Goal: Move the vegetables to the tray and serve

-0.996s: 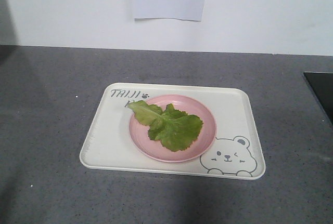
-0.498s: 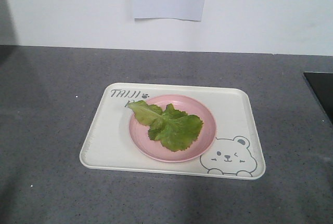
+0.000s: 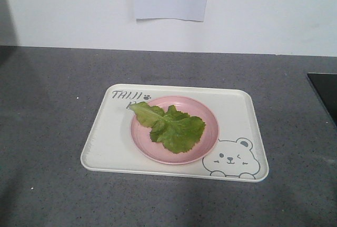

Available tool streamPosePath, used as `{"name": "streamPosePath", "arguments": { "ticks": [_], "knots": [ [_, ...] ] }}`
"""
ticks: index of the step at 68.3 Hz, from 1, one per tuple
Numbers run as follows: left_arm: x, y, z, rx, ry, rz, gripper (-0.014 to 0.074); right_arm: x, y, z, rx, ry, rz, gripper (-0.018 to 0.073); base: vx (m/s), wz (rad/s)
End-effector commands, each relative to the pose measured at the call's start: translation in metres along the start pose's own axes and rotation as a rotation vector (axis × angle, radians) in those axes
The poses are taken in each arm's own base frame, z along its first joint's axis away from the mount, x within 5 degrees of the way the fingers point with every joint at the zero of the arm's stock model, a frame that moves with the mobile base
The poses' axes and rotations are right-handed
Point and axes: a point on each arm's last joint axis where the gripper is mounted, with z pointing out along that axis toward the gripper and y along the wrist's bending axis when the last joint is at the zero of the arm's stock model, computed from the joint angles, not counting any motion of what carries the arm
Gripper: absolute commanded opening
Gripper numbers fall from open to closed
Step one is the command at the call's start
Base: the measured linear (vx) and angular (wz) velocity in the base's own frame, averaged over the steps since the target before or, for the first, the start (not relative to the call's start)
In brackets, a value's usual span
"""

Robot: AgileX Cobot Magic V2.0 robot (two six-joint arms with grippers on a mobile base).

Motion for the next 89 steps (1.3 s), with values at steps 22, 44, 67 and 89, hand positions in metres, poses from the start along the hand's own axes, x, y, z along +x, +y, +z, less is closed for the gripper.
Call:
{"name": "streamPosePath", "arguments": {
  "ticks": [22,44,67,89],
  "knots": [
    [0.0019,0.0005,-0.0001,0.001,-0.059,-0.017,-0.0006,-0.0131,0.0009,-0.0011,-0.011,-0.192,-0.021,-0.0007,0.00,0.00],
    [0.0019,0.0005,-0.0001,0.001,-0.059,-0.017,-0.0006,-0.0131,0.0009,-0.0011,-0.006,-0.192,-0.080,-0.0007,0.00,0.00],
    [0.0019,0.0005,-0.0001,0.001,-0.059,-0.017,-0.0006,-0.0140,0.0010,-0.0012,-0.006,-0.197,-0.080,-0.0007,0.00,0.00],
    [0.0019,0.0005,-0.0001,0.001,-0.059,-0.017,-0.0006,-0.0140,0.0010,-0.0012,-0.006,-0.197,-0.080,-0.0007,0.00,0.00]
  ]
}}
